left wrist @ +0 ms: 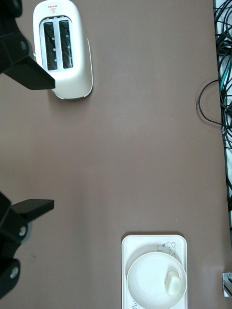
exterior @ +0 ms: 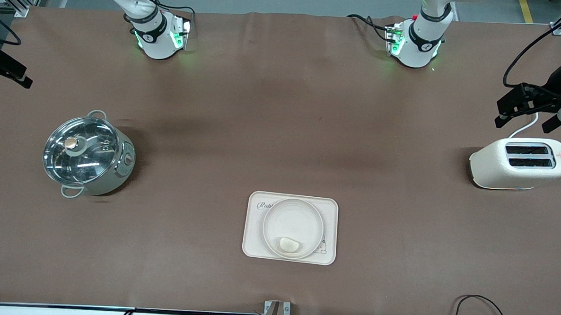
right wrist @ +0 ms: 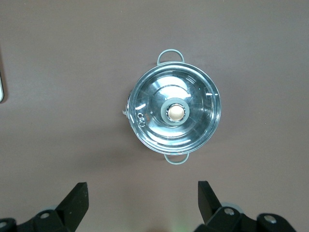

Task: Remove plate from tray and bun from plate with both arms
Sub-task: 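Reach the right gripper toward the white plate on the tray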

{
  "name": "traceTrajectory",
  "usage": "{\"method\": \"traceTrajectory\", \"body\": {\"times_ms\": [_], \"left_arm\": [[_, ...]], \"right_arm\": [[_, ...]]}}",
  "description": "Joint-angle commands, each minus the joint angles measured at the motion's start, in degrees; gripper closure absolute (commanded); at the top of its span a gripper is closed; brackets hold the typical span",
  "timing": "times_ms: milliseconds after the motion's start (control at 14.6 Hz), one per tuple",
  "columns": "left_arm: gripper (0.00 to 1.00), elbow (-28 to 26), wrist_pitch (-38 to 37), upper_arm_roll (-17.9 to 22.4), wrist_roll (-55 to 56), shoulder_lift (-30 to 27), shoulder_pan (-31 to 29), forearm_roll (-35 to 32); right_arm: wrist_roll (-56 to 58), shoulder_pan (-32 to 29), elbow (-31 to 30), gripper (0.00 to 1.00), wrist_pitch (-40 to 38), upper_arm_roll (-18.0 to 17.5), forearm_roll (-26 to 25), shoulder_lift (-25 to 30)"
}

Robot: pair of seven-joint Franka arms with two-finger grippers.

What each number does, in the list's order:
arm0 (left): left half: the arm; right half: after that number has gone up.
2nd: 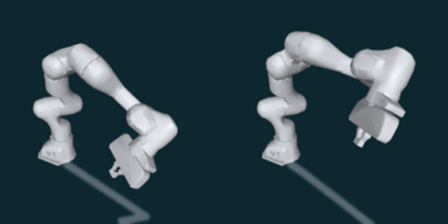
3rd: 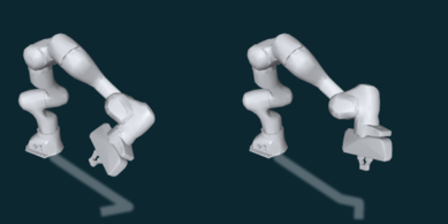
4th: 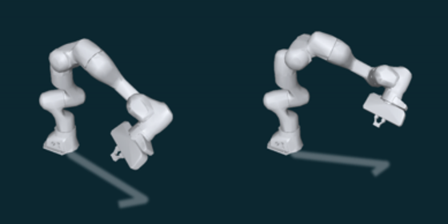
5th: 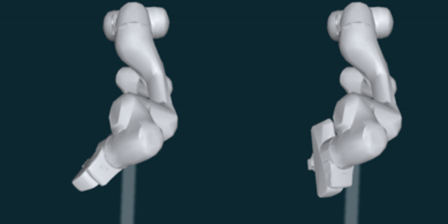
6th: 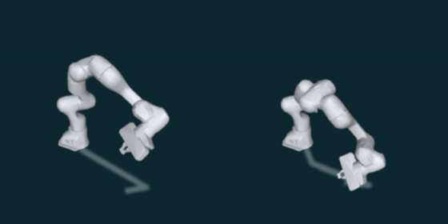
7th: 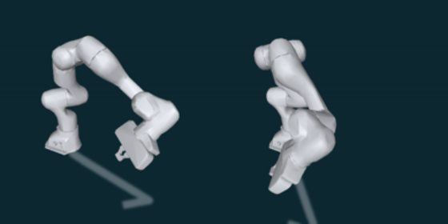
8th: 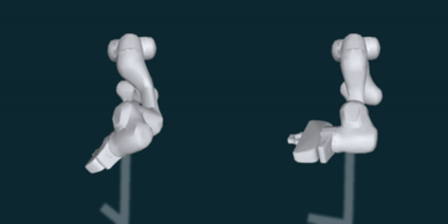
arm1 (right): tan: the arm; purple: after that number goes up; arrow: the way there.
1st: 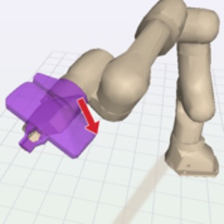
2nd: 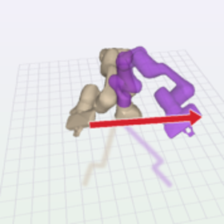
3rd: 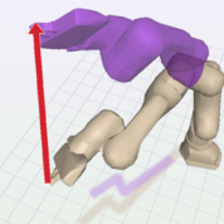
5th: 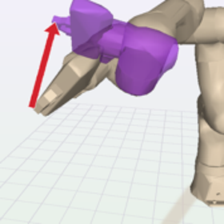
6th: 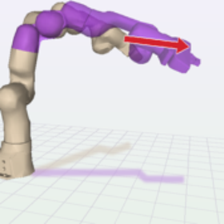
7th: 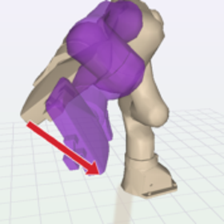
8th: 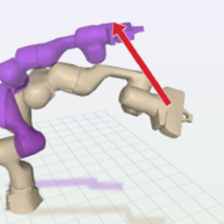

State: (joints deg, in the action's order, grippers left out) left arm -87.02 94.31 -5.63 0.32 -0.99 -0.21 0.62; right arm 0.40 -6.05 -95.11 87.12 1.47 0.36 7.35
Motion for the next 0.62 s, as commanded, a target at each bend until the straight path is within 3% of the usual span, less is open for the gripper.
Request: {"method": "traceTrajectory", "body": {"times_ms": [0,274,549], "left_arm": [[0.00,1.7,-0.7,0.2,0.0,1.0,-0.1,-1.0],[0.00,1.6,-0.8,-0.3,0.8,0.8,0.0,-1.1],[0.00,2.4,-0.7,-0.1,0.2,1.1,-0.3,-1.1]], "right_arm": [[0.9,-0.2,-0.6,0.00,-0.1,-0.1,-0.2,1.0],[0.8,0.1,-0.4,0.00,0.0,-0.5,0.1,0.9],[0.2,4.3,1.6,0.00,2.1,-0.6,3.0,-1.6]]}}
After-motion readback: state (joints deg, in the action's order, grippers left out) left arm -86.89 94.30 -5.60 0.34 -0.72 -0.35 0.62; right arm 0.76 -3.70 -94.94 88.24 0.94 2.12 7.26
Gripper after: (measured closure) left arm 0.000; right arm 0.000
